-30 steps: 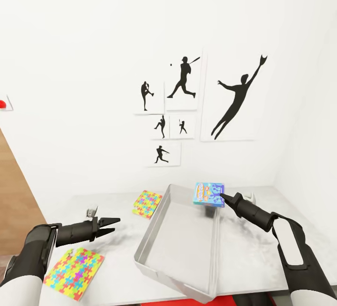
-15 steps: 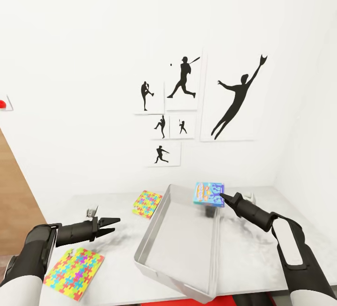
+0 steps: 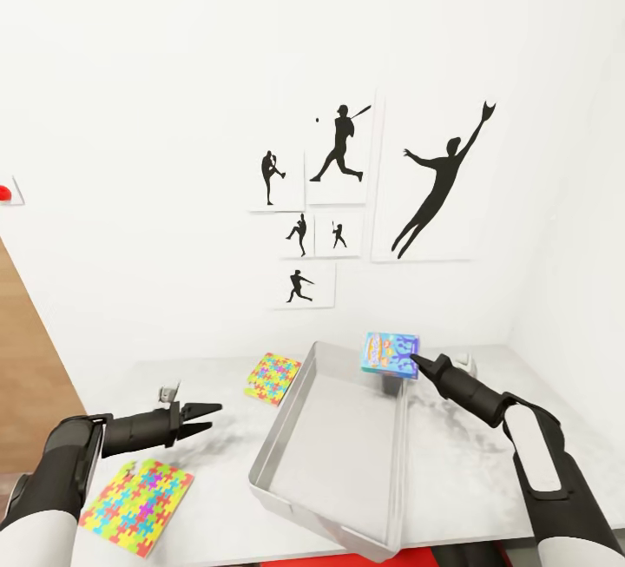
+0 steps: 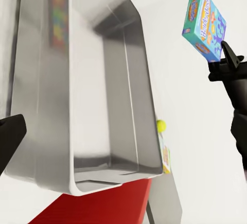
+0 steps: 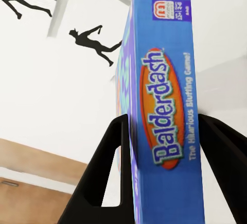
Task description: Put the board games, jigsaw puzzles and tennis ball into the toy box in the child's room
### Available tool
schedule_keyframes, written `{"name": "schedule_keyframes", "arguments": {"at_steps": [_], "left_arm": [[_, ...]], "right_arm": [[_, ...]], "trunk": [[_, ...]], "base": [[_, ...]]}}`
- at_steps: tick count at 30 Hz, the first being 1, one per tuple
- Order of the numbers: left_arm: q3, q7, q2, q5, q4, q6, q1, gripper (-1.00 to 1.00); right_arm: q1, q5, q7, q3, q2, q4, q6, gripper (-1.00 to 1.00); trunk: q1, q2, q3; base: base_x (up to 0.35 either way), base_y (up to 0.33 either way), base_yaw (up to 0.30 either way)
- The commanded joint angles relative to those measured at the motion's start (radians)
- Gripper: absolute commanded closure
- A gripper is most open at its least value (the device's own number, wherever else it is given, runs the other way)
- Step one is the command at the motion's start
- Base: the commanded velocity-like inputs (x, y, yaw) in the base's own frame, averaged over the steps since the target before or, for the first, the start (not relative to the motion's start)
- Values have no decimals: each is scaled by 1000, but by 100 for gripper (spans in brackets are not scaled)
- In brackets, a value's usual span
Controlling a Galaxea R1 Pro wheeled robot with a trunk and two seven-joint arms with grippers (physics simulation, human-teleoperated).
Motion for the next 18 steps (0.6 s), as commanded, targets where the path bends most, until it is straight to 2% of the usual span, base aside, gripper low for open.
{"name": "schedule_keyframes", "arguments": {"at_steps": [1,9,12,15,16,18], "left_arm": [[4,-12,1,-10,-1,10,-1,-100],[7,-16,4,-8,-1,5,-1,-100],[6,-16,3,-7,-1,4,-1,-100],[4,-16,2,-7,-1,5,-1,-100],[4,-16,2,-7,-1,5,-1,-100],[3,-16,2,-6,-1,5,-1,-100]], "right_arm": [[-1,2,3,-1,2,1,6,100],[-1,1,-17,29,13,14,14,100],[-2,-2,-35,45,18,15,46,100],[-2,-5,-70,50,39,16,71,100],[-8,-6,-109,50,57,18,78,100],[-28,-6,-167,51,74,26,87,100]], "trunk": [[0,-1,-1],[0,-1,-1],[0,-1,-1],[0,-1,-1],[0,-1,-1],[0,-1,-1]], "base": [[0,0,0],[0,0,0],[0,0,0],[0,0,0],[0,0,0],[0,0,0]]}}
